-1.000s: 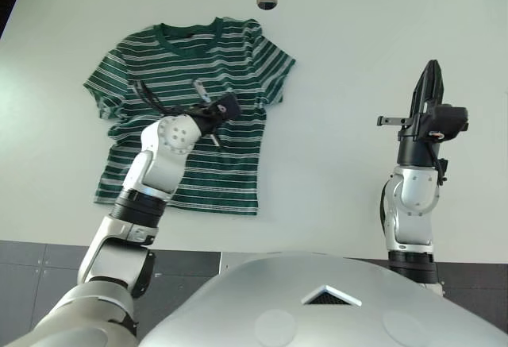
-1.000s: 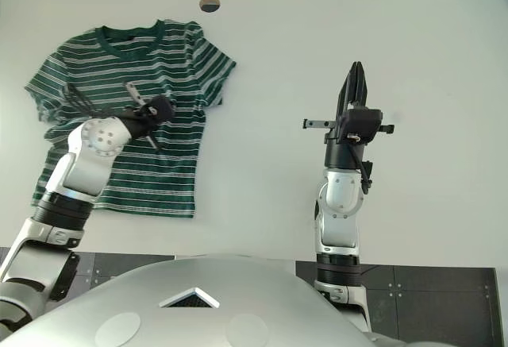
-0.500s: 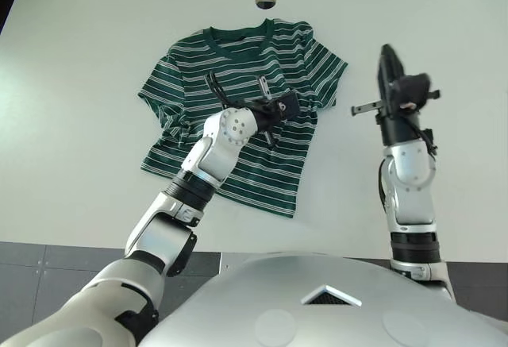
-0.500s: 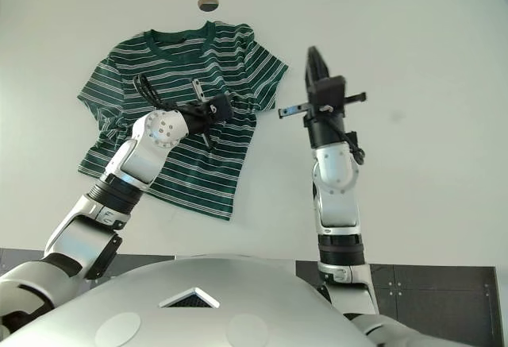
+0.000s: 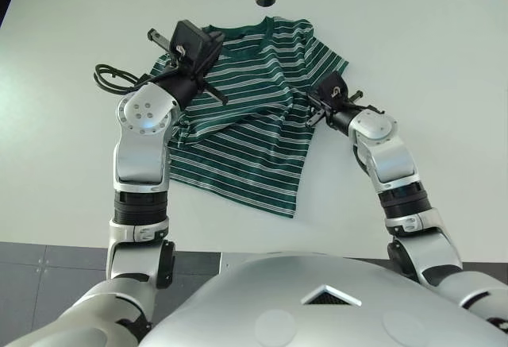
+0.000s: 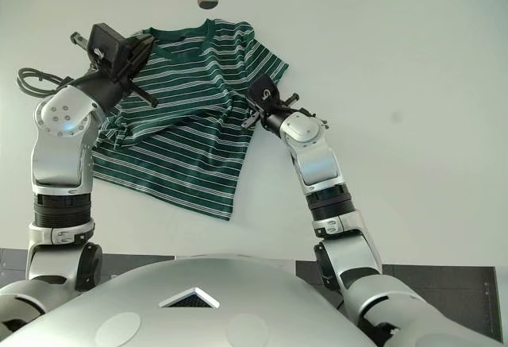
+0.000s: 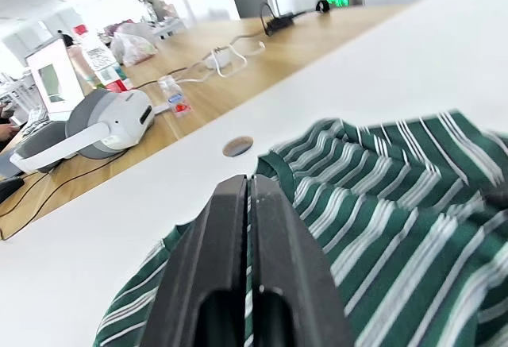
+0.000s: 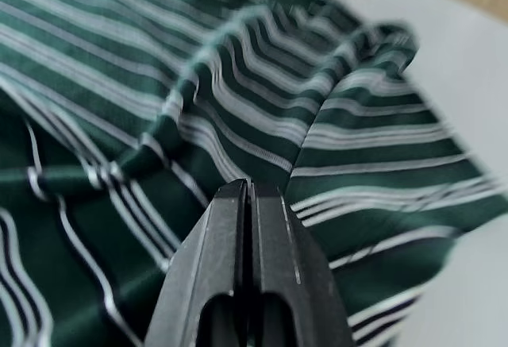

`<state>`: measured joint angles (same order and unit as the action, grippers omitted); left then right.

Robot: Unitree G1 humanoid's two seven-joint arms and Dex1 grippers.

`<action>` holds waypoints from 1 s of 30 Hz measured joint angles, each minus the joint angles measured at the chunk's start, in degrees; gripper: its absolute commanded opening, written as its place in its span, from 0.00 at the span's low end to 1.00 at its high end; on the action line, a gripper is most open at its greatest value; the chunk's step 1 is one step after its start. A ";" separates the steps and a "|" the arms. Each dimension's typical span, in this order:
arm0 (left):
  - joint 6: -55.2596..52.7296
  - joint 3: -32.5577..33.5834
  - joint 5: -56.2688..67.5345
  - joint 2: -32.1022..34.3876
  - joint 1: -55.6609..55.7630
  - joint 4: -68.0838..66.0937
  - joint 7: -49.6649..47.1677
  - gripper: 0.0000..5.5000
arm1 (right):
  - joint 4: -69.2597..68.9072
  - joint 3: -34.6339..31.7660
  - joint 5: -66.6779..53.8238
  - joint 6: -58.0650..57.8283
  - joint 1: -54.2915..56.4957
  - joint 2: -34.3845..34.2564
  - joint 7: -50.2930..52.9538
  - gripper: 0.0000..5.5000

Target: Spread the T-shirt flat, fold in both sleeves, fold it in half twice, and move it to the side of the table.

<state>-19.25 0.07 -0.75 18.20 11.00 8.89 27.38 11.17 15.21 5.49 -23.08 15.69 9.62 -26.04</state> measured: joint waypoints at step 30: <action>3.08 0.10 4.98 -3.68 0.86 -2.37 -6.26 0.02 | -26.80 5.63 -7.27 9.97 -16.87 19.93 -19.90 0.02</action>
<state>-16.17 0.17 4.23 14.51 11.86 6.51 21.13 -15.63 20.83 -1.78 -13.11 -1.18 29.54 -45.94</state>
